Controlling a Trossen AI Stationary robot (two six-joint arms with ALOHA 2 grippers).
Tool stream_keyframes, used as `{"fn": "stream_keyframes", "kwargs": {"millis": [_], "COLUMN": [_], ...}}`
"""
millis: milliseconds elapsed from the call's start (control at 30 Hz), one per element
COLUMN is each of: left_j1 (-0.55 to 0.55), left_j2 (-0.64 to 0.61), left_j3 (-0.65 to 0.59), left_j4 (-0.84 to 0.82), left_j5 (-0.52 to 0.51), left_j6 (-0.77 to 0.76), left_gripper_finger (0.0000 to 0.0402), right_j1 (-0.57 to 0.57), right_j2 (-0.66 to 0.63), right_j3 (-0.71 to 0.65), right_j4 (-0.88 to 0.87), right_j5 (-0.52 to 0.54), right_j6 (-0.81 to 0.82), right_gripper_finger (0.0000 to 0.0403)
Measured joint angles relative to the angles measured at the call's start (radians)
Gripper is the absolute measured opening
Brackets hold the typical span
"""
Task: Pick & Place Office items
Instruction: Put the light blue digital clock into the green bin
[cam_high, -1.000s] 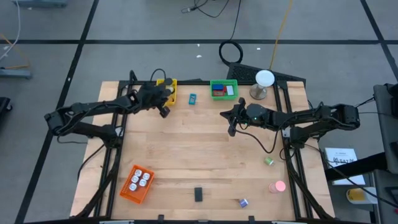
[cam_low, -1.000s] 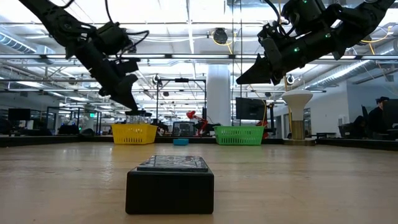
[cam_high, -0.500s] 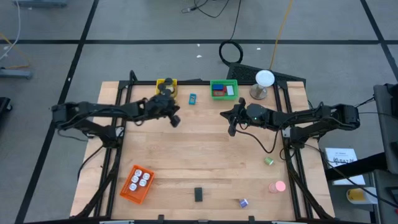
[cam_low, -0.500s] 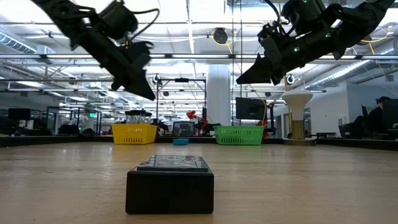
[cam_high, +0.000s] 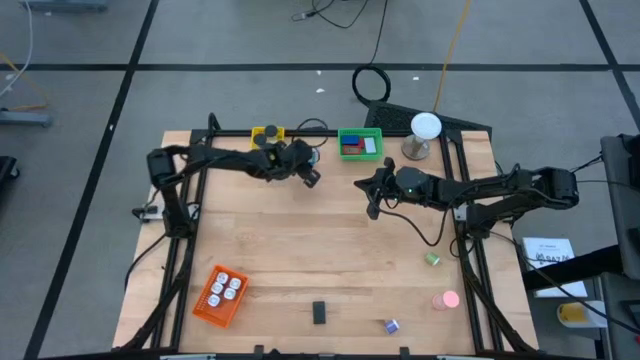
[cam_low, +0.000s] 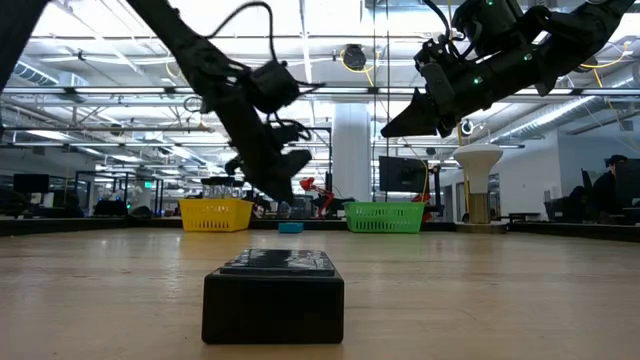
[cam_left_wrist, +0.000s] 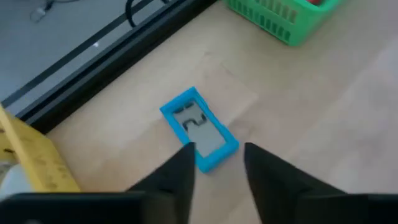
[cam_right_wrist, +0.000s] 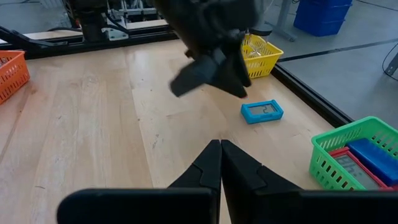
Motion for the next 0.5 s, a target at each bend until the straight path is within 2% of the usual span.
{"fn": "stream_keyframes", "kwargs": {"millis": [167,267,400,500], "left_j1": [0.033,0.048,0.061,0.064], "left_j2": [0.069,0.101,0.125,0.131], "left_j3": [0.046,0.055,0.056,0.056], "left_j4": [0.003,0.009,0.025,0.026], "left_j5": [0.023,0.066,0.066,0.055], "left_j6": [-0.039,-0.035,-0.039,-0.039], "left_gripper_finger": [0.0237,0.0278,0.0311,0.0317], "right_j1": [0.000,0.003,0.007,0.007], "right_j2": [0.000,0.000,0.000,0.000], "right_j3": [0.000,0.000,0.000,0.000], "right_j4": [0.001,0.001,0.002,0.002], "right_j5": [0.000,0.000,0.000,0.001], "right_j6": [0.002,0.002,0.000,0.001], "right_gripper_finger": [0.0000,0.0000,0.0000,0.0000]}}
